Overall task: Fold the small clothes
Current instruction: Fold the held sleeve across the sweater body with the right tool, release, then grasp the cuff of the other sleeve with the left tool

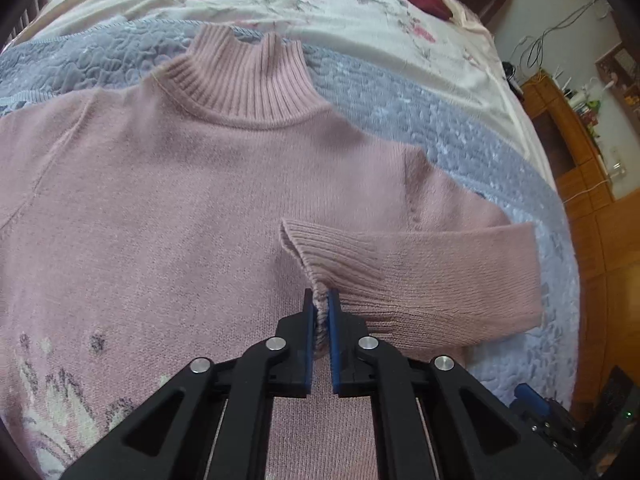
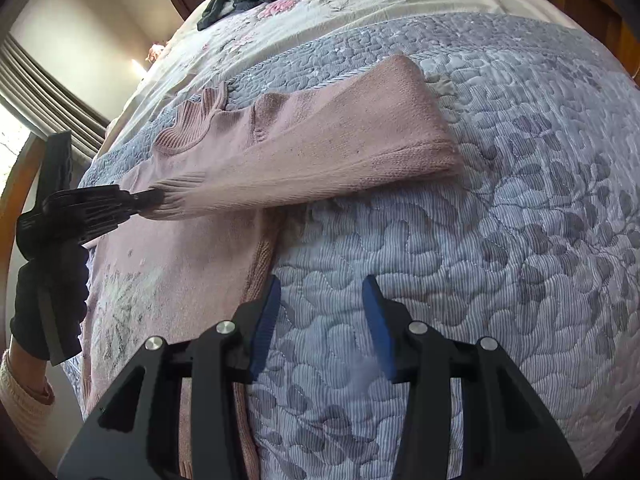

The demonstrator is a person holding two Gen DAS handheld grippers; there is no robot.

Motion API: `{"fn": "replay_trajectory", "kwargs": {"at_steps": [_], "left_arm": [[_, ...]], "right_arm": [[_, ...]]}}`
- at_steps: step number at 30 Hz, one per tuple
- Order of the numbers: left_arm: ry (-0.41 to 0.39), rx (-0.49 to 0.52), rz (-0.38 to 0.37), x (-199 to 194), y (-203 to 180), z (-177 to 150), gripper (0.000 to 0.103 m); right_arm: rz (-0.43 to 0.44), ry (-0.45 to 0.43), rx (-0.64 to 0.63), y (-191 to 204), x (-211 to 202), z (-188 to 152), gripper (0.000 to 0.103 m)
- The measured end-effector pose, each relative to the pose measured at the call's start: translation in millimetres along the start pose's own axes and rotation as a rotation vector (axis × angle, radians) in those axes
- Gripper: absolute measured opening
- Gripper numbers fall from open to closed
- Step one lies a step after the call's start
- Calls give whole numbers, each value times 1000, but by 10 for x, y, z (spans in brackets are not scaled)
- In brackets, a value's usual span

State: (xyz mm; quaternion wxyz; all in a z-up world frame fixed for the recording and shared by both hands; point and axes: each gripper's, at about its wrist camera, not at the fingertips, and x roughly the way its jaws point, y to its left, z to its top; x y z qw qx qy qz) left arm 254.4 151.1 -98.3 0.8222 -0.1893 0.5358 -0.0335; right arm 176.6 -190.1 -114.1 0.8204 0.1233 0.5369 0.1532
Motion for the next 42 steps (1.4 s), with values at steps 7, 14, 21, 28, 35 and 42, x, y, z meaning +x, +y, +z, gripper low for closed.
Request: {"fn": "replay_trajectory", "kwargs": {"at_steps": [7, 14, 21, 28, 35, 42], "left_arm": [[-140, -2, 150, -569, 665, 384, 6], [-156, -57, 257, -754, 1402, 610, 6], [-129, -86, 324, -635, 1798, 628, 6], [-27, -54, 404, -160, 1999, 504, 9], [-144, -74, 315, -701, 1921, 537, 13], [-61, -3, 195, -381, 1478, 544, 17]], "right_arm": [[10, -10, 18, 123, 30, 248, 45], [80, 27, 110, 182, 352, 663, 58], [12, 121, 143, 302, 900, 871, 47], [-51, 135, 125, 279, 1109, 751, 35], [-76, 74, 49, 567, 761, 877, 47], [-4, 109, -33, 1143, 918, 977, 48]]}}
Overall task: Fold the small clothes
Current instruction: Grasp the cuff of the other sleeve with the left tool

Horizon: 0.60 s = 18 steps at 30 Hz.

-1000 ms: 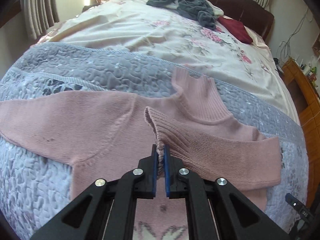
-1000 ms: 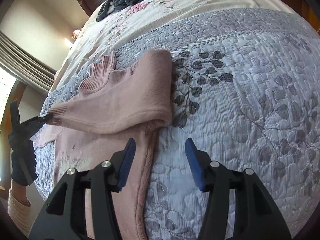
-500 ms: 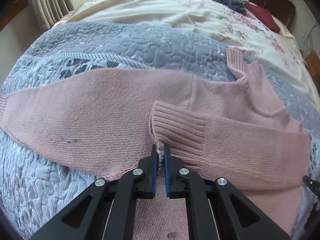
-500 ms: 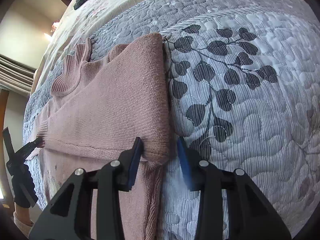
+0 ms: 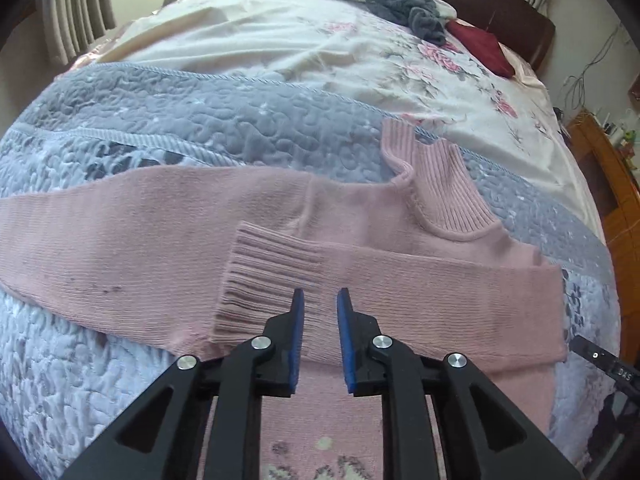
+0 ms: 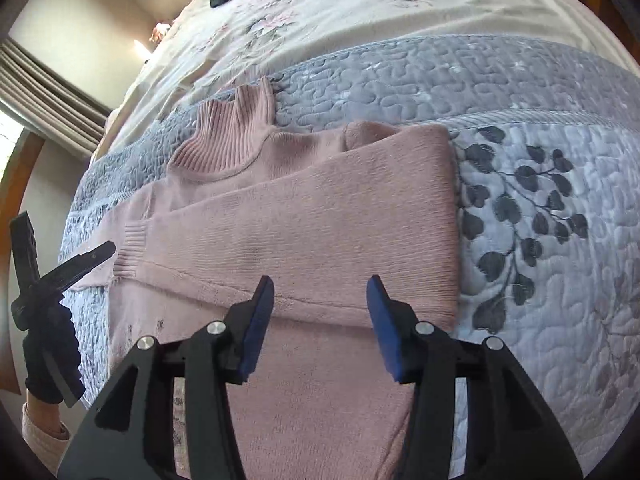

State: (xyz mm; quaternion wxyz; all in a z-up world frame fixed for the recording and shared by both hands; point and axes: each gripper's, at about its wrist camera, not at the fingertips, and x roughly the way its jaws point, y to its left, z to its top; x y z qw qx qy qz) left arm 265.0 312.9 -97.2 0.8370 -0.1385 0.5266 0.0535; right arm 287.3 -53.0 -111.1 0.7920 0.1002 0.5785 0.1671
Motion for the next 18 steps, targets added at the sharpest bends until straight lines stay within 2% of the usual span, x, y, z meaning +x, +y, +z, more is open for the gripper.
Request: {"fn": "replay_trajectory", "kwargs": {"at_steps": [4, 6, 11, 14, 16, 17, 18], "left_arm": [[84, -2, 42, 388, -1, -95, 17], [92, -11, 35, 508, 65, -155, 17], [93, -4, 39, 527, 50, -145, 17], [95, -27, 18, 378, 110, -108, 17], [49, -49, 13, 144, 288, -130, 27], [24, -62, 9, 25, 417, -152, 41], [2, -82, 15, -95, 587, -187, 48]], "right_arm": [[-31, 78, 36, -37, 373, -37, 48], [-32, 87, 42, -93, 476, -89, 49], [-62, 85, 8, -65, 554, -92, 50], [-87, 91, 3, 47, 458, -57, 52], [-44, 54, -15, 169, 271, -62, 53], [-26, 45, -28, 233, 194, -70, 57], [-14, 40, -47, 312, 130, -86, 59]]}}
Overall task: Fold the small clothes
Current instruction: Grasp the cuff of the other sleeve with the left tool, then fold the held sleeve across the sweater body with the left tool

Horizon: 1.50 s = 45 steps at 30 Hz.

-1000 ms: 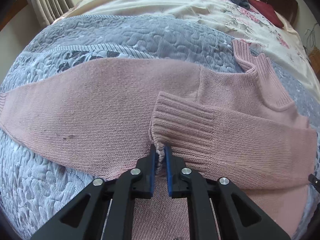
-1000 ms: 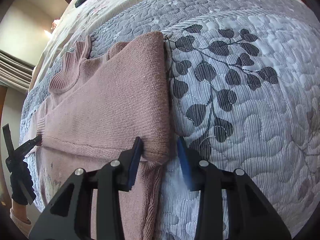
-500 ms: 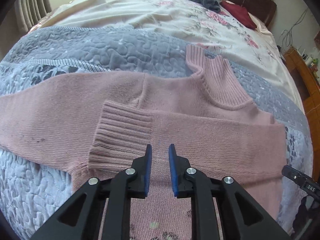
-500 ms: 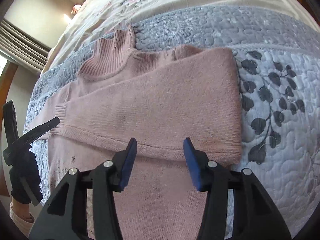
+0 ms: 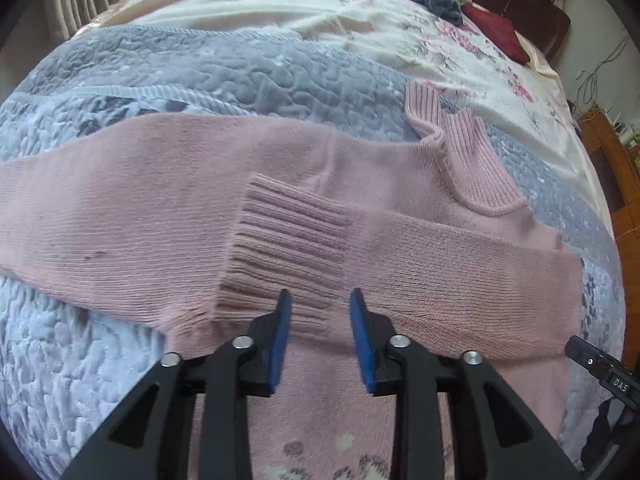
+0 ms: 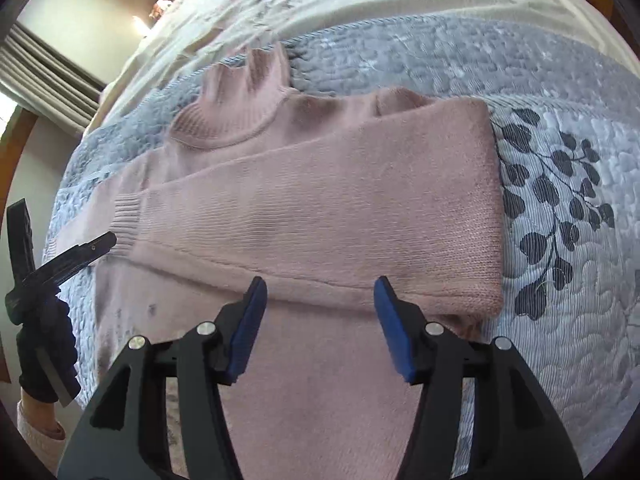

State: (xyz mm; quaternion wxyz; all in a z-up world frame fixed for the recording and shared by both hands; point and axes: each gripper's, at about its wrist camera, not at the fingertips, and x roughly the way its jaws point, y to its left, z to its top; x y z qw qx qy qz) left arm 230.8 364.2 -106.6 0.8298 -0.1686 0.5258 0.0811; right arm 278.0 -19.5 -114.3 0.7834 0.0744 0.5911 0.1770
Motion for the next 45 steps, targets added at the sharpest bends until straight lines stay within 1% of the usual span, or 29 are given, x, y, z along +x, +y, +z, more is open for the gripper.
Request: {"fn": "replay_trajectory", "kwargs": {"at_steps": [2, 3, 6, 8, 11, 13, 16, 18, 23, 25, 27, 28, 29, 30, 31, 34, 38, 41, 45], "left_arm": [[-28, -54, 30, -181, 426, -41, 49], [-34, -96, 55, -254, 700, -73, 50], [-63, -223, 128, -426, 1519, -124, 50], [-84, -341, 156, -529, 2095, -163, 50], [-135, -516, 152, -646, 2852, -195, 48], [-179, -594, 142, -697, 3235, -170, 47], [-232, -678, 86, -697, 3614, -95, 44], [-262, -713, 58, -673, 3759, -25, 44], [-313, -744, 39, -579, 3904, 164, 42], [-325, -744, 51, -565, 3919, 216, 39], [-329, -724, 71, -570, 3919, 253, 25], [-326, -709, 84, -565, 3903, 275, 21], [-326, -696, 90, -566, 3882, 291, 14], [-332, -684, 95, -578, 3855, 299, 9], [-342, -674, 95, -604, 3833, 299, 7], [-363, -639, 93, -692, 3730, 302, 6], [-400, -576, 47, -849, 3446, 320, 6], [-413, -502, -8, -916, 3088, 342, 6], [-396, -393, -89, -909, 2513, 361, 6]], "right_arm": [[15, -6, -48, 159, -78, -57, 63], [20, -2, -68, 230, -87, -95, 64], [32, 24, -109, 423, 19, -177, 64], [27, 42, -120, 542, 154, -195, 64], [39, 73, -109, 599, 350, -248, 64], [33, 85, -106, 624, 450, -275, 64], [18, 98, -109, 640, 547, -291, 64], [0, 99, -113, 634, 594, -293, 64], [0, 98, -101, 581, 649, -288, 64], [-5, 98, -109, 585, 655, -294, 64], [-14, 98, -121, 604, 669, -296, 64], [-16, 97, -125, 604, 669, -296, 64], [-18, 97, -126, 604, 669, -297, 64], [-17, 97, -126, 606, 669, -292, 64], [-16, 97, -126, 611, 668, -286, 64], [-12, 96, -121, 622, 668, -284, 64], [-6, 92, -112, 579, 614, -311, 64], [1, 86, -98, 541, 566, -327, 64], [-5, 79, -96, 480, 481, -365, 64]]}}
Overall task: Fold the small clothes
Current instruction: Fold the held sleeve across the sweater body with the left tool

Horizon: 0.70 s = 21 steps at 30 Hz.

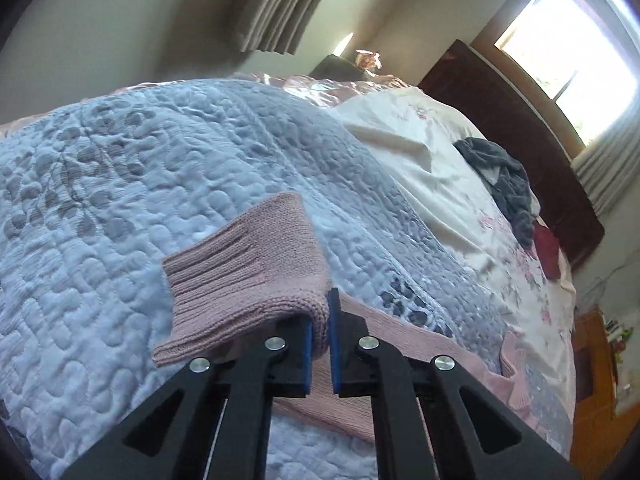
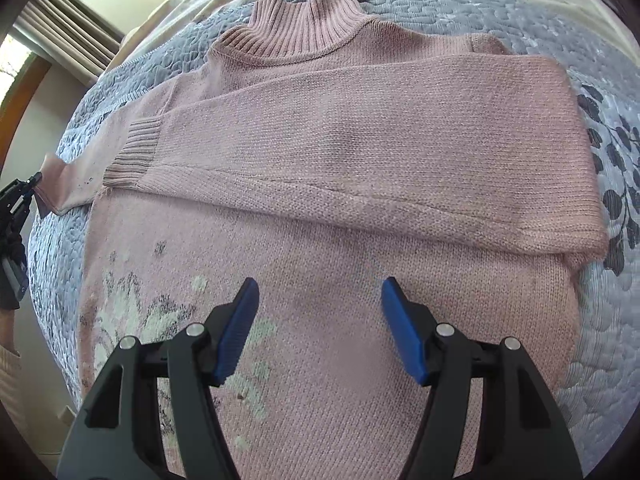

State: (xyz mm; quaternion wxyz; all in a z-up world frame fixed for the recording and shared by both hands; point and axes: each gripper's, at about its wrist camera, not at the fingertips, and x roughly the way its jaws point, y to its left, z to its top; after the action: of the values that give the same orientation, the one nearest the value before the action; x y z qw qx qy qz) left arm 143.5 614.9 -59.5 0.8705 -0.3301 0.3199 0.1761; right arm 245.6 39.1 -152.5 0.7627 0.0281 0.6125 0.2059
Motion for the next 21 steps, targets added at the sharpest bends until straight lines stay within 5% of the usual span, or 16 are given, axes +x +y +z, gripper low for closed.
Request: {"fn": "replay_trajectory", "kwargs": {"at_steps": [14, 21], "left_arm": [[149, 205, -264, 403, -1886, -1082, 6], [273, 229, -239, 823, -2074, -1595, 6]], "right_arm": [[16, -23, 35, -257, -125, -113, 64], [29, -21, 40, -286, -103, -142, 64]]}}
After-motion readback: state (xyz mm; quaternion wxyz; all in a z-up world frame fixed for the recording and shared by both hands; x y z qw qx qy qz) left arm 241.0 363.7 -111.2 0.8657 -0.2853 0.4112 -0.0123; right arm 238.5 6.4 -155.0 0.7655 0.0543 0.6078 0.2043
